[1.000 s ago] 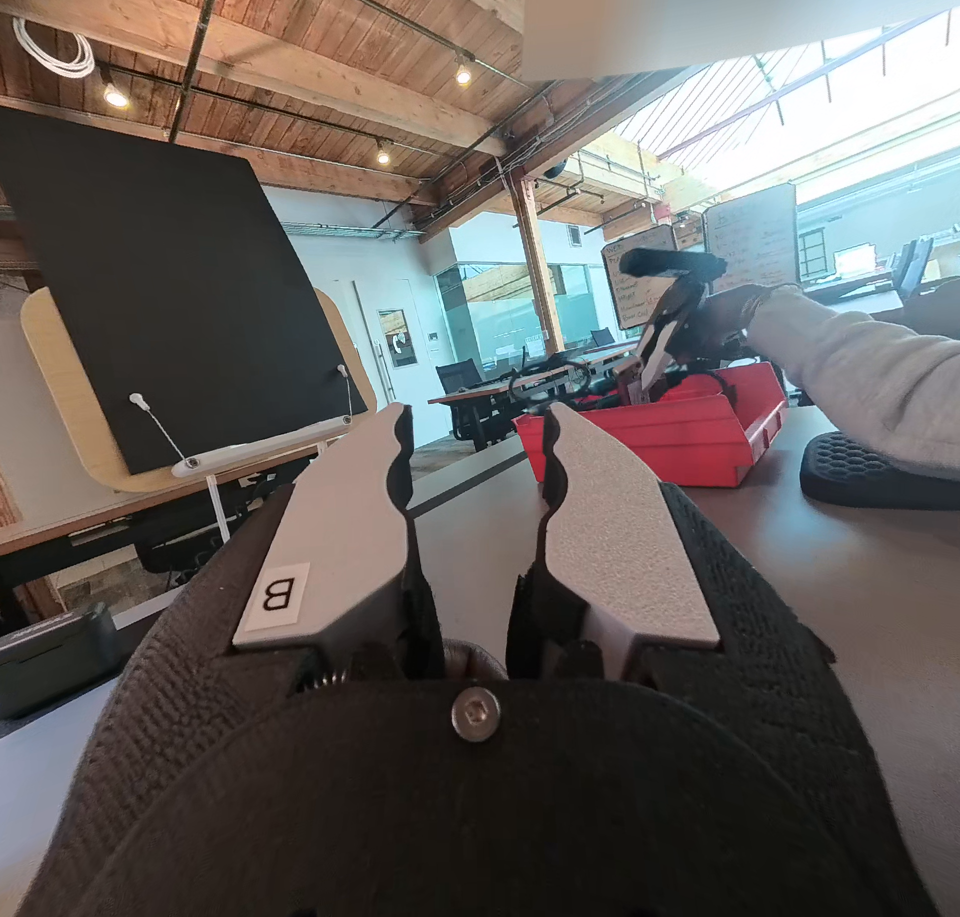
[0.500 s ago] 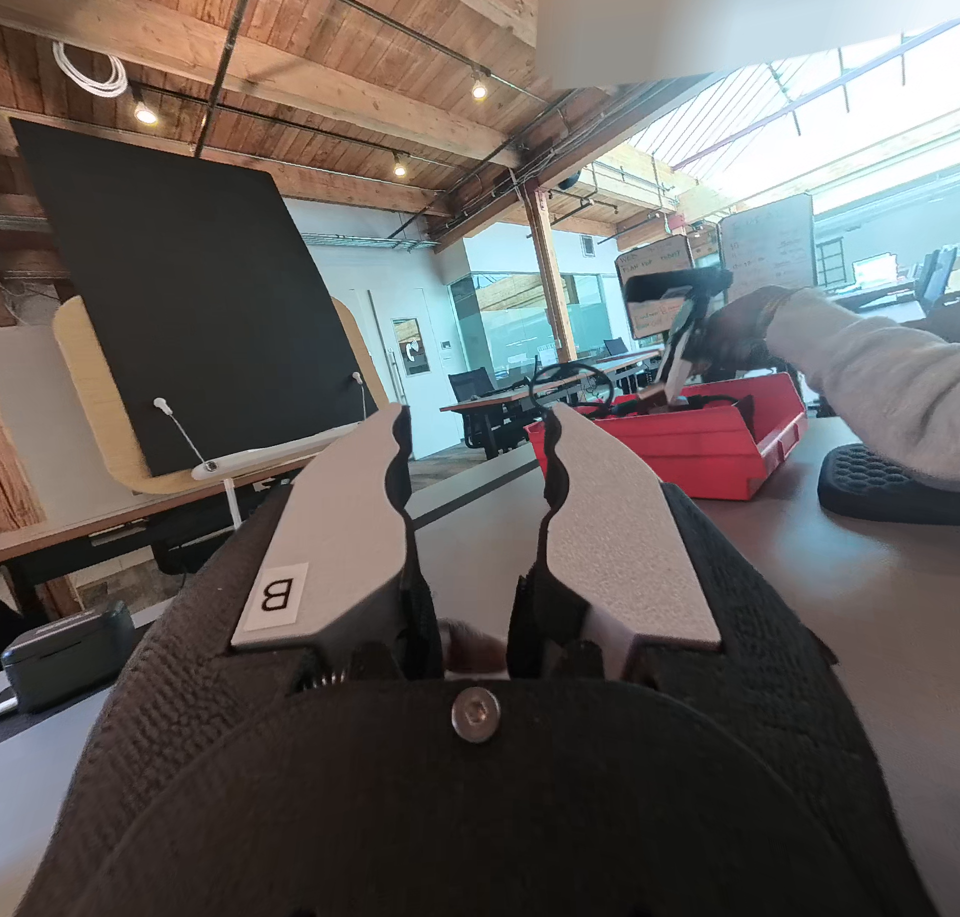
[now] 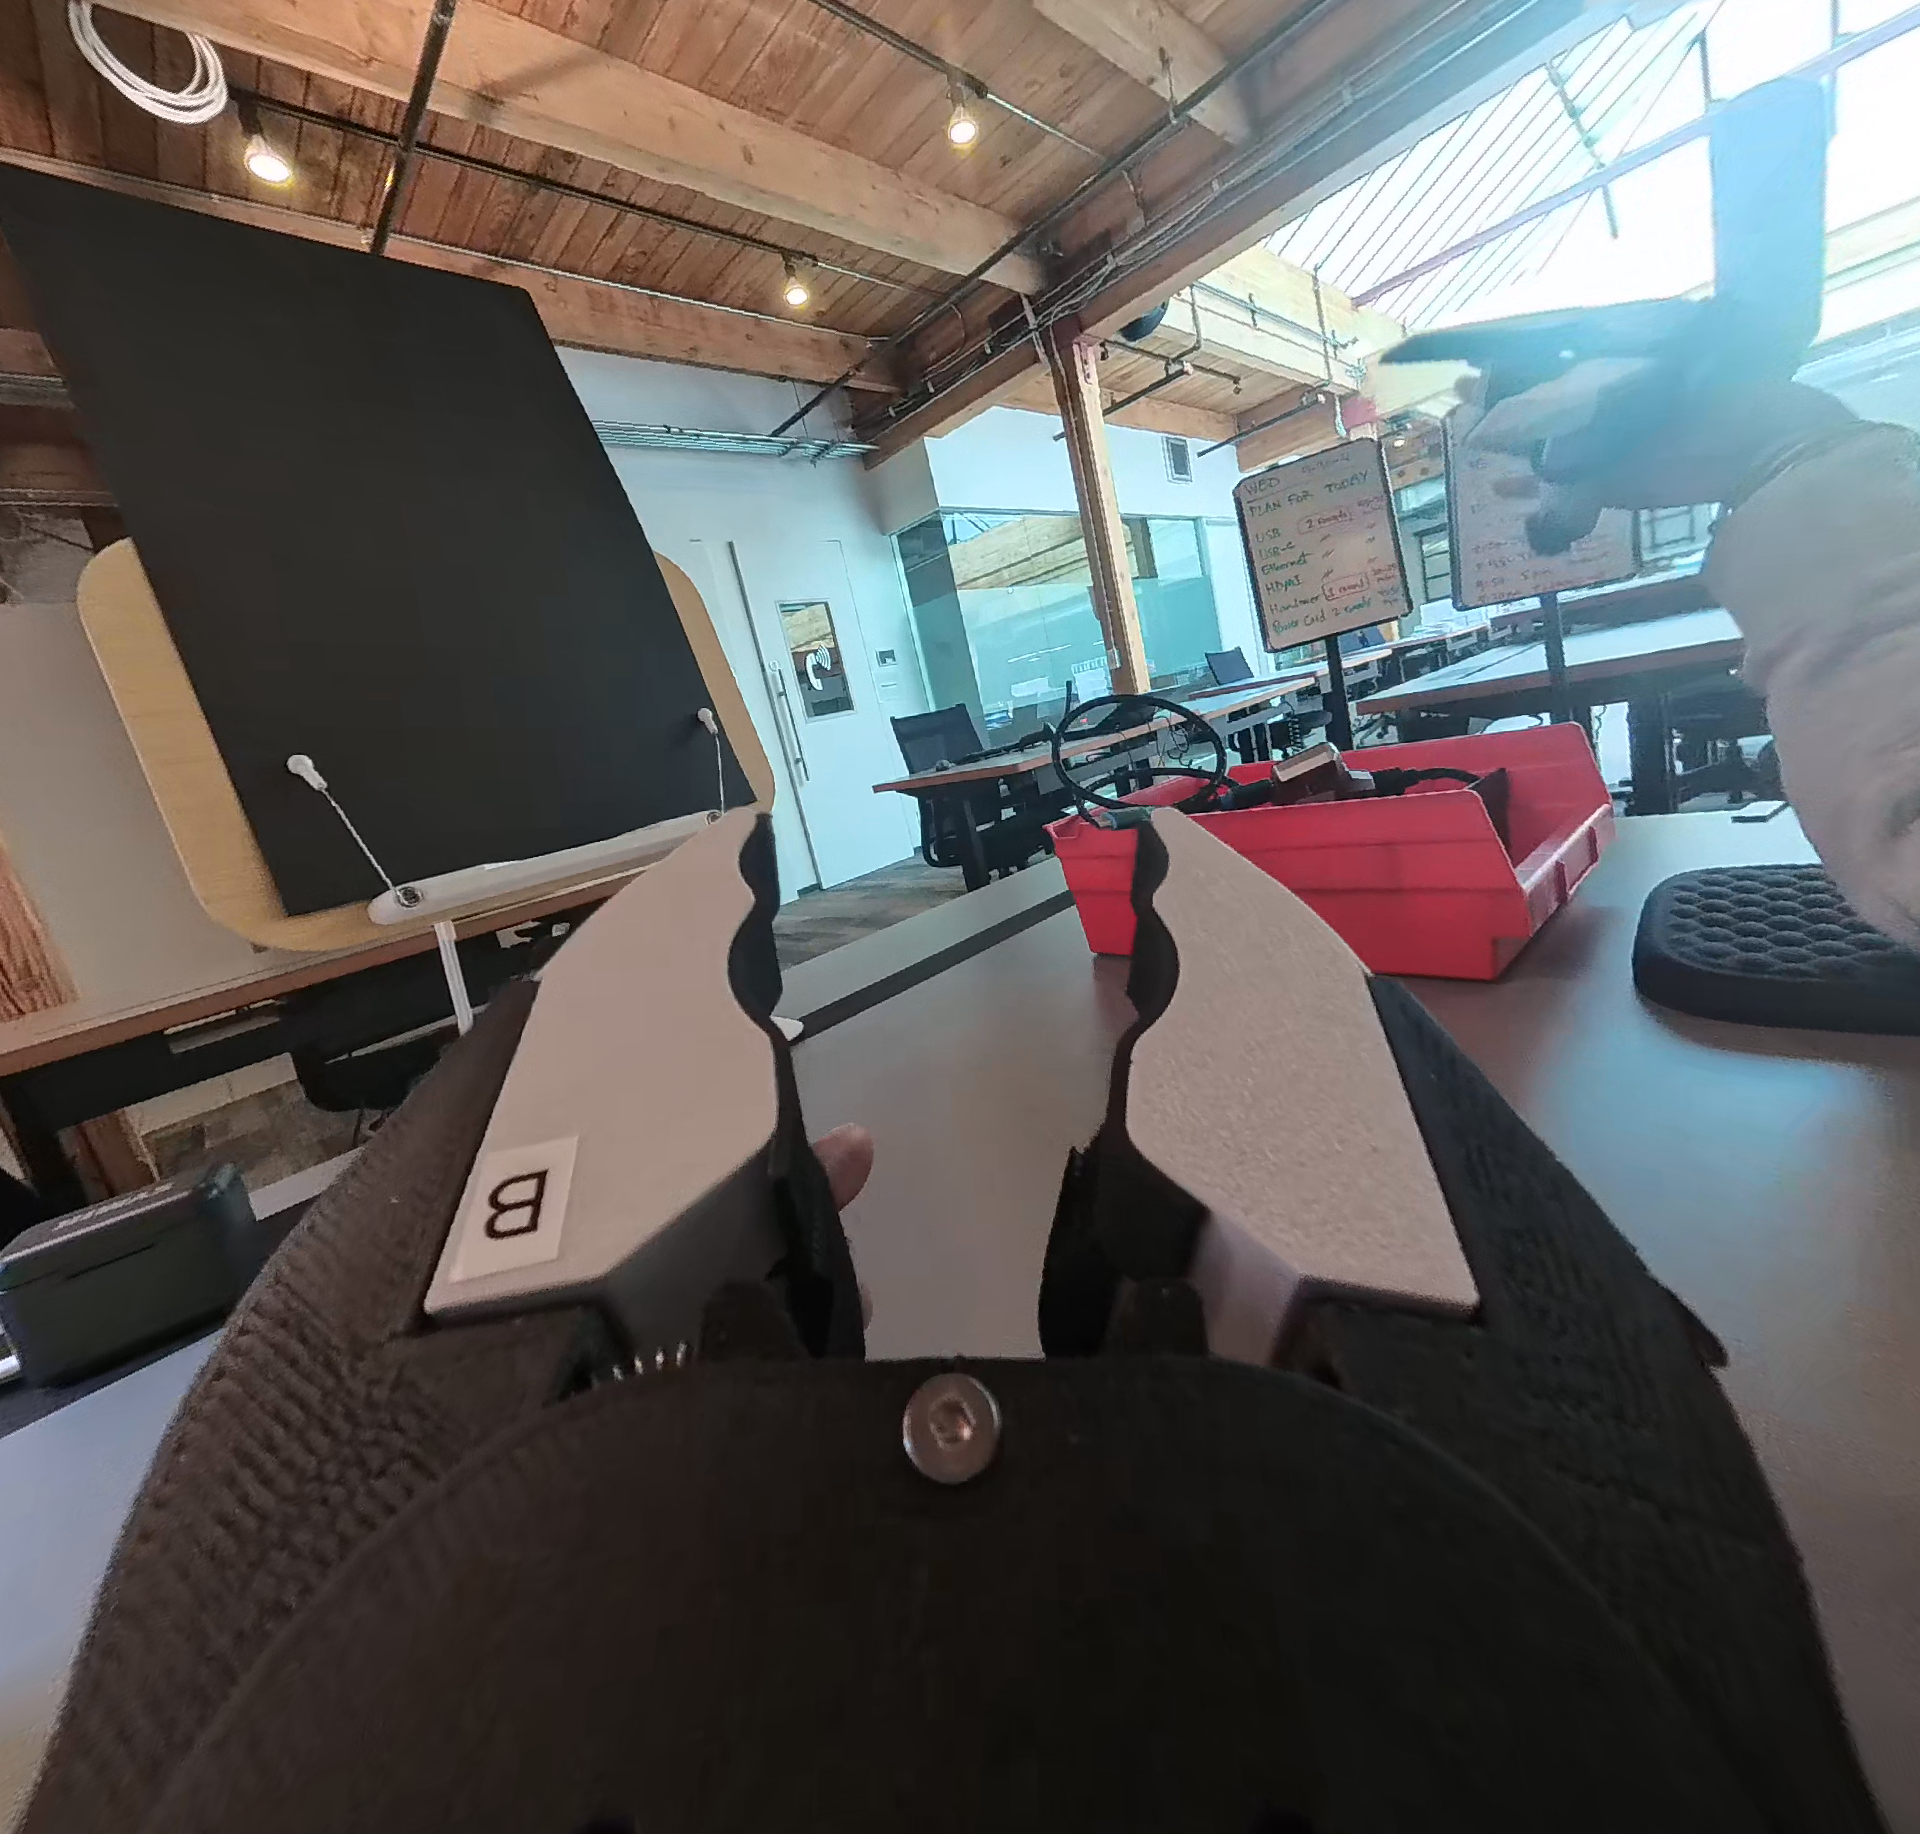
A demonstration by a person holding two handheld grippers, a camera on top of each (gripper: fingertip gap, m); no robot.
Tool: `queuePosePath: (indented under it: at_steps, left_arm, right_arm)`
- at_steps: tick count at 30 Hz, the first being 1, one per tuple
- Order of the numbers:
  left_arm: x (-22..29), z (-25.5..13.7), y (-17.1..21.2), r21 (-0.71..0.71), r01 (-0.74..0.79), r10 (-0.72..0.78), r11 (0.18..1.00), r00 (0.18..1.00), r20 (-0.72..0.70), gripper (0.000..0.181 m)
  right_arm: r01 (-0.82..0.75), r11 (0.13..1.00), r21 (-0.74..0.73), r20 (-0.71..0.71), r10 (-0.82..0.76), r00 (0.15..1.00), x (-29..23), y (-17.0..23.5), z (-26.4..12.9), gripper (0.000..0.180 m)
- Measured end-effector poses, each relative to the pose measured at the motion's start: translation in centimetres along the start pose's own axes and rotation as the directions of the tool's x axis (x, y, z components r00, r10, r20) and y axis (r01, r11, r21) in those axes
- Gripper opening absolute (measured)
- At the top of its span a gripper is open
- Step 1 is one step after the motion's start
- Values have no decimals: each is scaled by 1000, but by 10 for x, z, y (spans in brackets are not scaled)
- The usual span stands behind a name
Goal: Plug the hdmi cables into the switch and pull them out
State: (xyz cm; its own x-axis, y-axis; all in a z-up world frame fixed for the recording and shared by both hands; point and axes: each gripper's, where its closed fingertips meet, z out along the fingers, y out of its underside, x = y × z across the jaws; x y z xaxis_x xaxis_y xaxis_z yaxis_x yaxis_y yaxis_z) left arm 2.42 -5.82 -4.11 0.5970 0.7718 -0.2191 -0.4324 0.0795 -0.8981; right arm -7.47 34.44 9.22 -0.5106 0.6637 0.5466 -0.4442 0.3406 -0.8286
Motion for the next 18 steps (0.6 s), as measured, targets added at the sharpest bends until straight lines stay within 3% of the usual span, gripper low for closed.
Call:
queuePosePath:
  at_steps: [7,13,18]
  left_arm:
    - [3,1,2,-16,10,-10,1000,1000,-15,65]
    - [6,2,3,-34,18,-19,999,999,-36,64]
    - [1,-5,-29,10,148,-146,989,984,-107,63]
  right_arm:
    - [18,999,37,5,-18,1000,-7,-19,-11,145]
    - [35,981,-191,53,-25,998,-18,15,-5,146]
    - [53,960,-276,141,-14,990,-35,29,3,146]
